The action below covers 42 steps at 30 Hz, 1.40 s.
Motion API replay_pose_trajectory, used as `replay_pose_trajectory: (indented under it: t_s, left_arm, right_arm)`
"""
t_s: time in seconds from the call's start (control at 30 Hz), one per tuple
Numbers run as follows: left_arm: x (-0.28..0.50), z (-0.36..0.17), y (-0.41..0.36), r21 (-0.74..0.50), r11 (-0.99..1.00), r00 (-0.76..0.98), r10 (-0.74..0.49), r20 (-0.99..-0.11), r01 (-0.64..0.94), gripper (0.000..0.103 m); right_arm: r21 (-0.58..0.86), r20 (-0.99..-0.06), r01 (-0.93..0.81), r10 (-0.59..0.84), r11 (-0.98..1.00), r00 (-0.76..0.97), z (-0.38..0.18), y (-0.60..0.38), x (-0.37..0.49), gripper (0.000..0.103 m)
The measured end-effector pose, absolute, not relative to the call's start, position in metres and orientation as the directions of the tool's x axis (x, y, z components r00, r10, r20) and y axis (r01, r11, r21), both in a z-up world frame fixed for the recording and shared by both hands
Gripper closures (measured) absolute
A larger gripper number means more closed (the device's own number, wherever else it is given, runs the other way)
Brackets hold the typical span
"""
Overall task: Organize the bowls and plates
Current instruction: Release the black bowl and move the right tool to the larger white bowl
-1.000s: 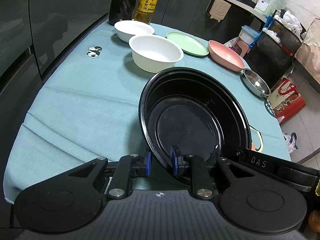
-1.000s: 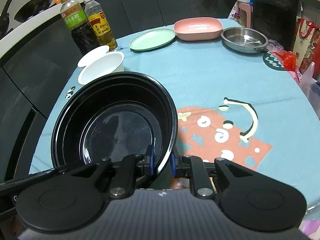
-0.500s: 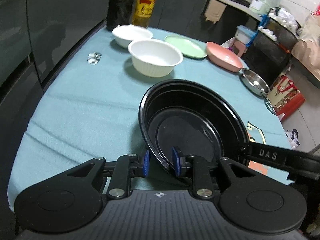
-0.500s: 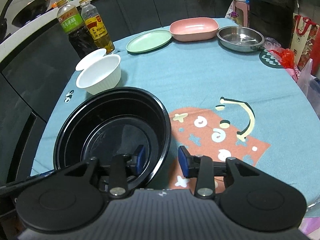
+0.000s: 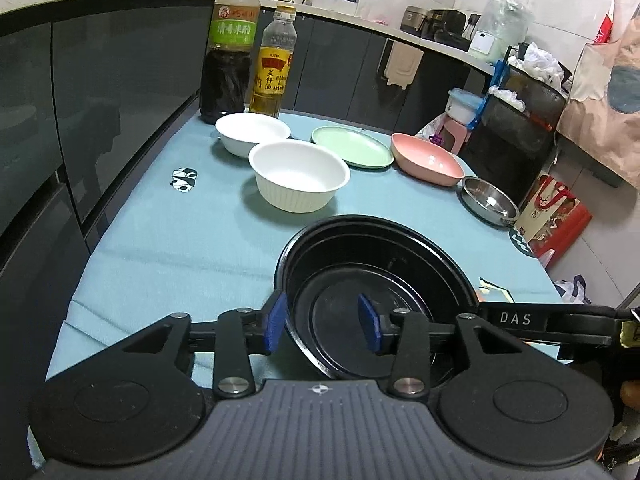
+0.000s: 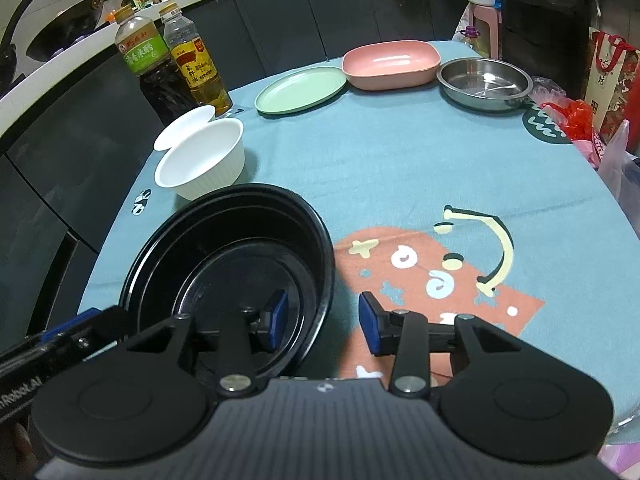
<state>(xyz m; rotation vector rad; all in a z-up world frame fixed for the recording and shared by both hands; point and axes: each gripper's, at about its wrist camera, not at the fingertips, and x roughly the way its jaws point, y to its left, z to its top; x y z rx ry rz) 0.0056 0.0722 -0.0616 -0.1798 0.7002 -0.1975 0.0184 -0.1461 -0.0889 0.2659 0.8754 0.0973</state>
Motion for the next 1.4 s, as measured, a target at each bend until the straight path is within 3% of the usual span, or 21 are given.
replay_pose_trajectory:
  t_s: [0.67,1.4]
  left_arm:
    - [0.053,-0.057,0.103,-0.271,0.961,0.779,-0.125,-0.615,-0.060,0.064]
    - [0.161,-0.065,0.095,-0.238,0.966,0.740,-0.088,-0.667,-0.101,0.064]
  right_arm:
    - [0.237,-0.685,0.017,0.155,0.971,0.712,-0.064,-0.159,0.052,0.065]
    - [0.213,-0.724,-0.137,0.251,0.967,0.642,-0.063,-0.115,0.163,0.063]
